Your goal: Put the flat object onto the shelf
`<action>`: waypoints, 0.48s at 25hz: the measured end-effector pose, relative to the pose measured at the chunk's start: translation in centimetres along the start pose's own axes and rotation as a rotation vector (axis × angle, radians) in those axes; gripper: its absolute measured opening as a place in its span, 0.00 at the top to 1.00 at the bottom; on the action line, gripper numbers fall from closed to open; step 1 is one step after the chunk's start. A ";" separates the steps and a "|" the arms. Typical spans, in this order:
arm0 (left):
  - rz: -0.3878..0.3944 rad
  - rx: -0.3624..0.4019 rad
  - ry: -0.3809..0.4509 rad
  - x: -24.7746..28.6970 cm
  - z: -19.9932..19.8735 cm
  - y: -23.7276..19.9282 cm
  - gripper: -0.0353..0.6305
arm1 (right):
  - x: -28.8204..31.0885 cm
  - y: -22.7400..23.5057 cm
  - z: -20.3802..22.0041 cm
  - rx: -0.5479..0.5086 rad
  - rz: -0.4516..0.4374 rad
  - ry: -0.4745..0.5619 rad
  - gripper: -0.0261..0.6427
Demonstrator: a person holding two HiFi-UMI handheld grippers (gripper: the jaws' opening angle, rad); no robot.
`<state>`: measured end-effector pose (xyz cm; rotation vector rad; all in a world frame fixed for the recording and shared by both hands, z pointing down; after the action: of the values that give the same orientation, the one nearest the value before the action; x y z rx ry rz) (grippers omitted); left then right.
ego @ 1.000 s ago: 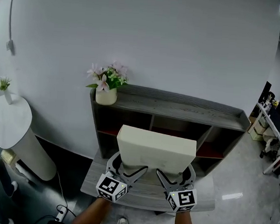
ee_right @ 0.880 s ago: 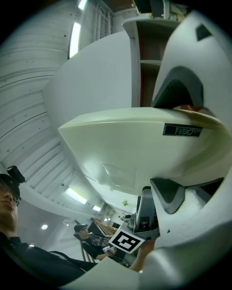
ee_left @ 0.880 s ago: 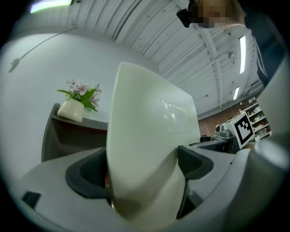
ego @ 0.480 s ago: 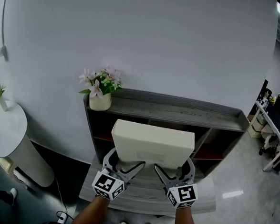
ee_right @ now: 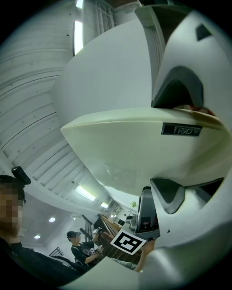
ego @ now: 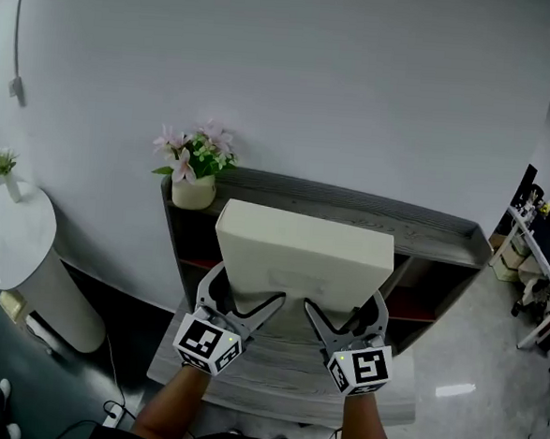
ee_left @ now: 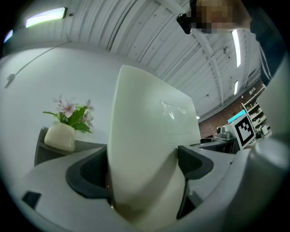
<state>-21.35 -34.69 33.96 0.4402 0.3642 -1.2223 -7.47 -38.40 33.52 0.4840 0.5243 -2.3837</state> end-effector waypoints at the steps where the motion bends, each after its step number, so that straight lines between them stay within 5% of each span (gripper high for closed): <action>1: 0.000 0.005 0.007 0.4 -0.4 0.1 0.23 | 0.2 0.3 -0.4 -0.005 -0.004 0.009 0.26; 12: 0.042 0.093 0.124 6.4 -7.5 -2.1 0.23 | 5.7 3.6 -7.5 -0.090 -0.033 0.154 0.26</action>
<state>-21.64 -36.63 24.11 0.6031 0.4032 -1.1771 -7.70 -40.21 23.59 0.6260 0.7105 -2.3536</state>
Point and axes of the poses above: the fingertips, and each gripper's own axes: x forward along the fingers, y to its right, z out of its underside, the point moved 1 cm from there along -x, backward along the fingers, and after that the axes turned 12 degrees about y, right-handed, at the moved point
